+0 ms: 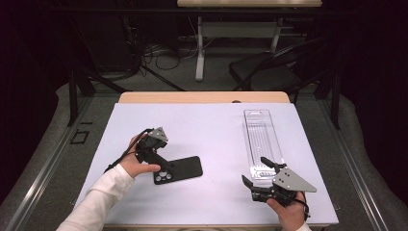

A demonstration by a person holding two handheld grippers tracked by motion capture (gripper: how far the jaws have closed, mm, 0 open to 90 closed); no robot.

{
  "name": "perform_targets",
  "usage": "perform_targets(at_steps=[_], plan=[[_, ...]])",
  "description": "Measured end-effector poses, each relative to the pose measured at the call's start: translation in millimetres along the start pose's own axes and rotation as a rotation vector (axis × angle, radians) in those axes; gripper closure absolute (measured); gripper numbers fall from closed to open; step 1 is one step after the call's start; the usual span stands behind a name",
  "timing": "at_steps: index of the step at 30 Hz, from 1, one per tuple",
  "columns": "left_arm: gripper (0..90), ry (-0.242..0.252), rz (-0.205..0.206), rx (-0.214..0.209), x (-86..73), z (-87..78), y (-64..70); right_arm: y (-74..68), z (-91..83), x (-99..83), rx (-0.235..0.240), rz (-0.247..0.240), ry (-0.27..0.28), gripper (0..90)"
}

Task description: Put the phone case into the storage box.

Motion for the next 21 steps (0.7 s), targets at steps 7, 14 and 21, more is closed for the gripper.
perform_targets(at_steps=[7,14,21], plan=[[10.4,-0.013,-0.027,-0.001,-2.1,4.2,-2.2,-0.3,0.5,-0.4,0.003,0.000,0.000,14.2],[6.6,-0.025,-0.002,0.003,-5.1,10.0,-4.8,-0.4,1.0,-1.3,0.005,0.000,-0.006,14.2],[0.4,-0.047,0.045,-0.004,-9.4,16.9,-4.9,-0.6,1.2,-1.4,0.006,0.001,-0.006,14.2]])
Point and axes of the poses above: each handheld gripper's, and its own axes: z roughly forward along the jaws, x roughly out of its top, y roughly to its right, the point moved 10 cm from there along z, roughly forward along the jaws, and after that the axes turned 2 degrees about x, right-handed, at the moved point
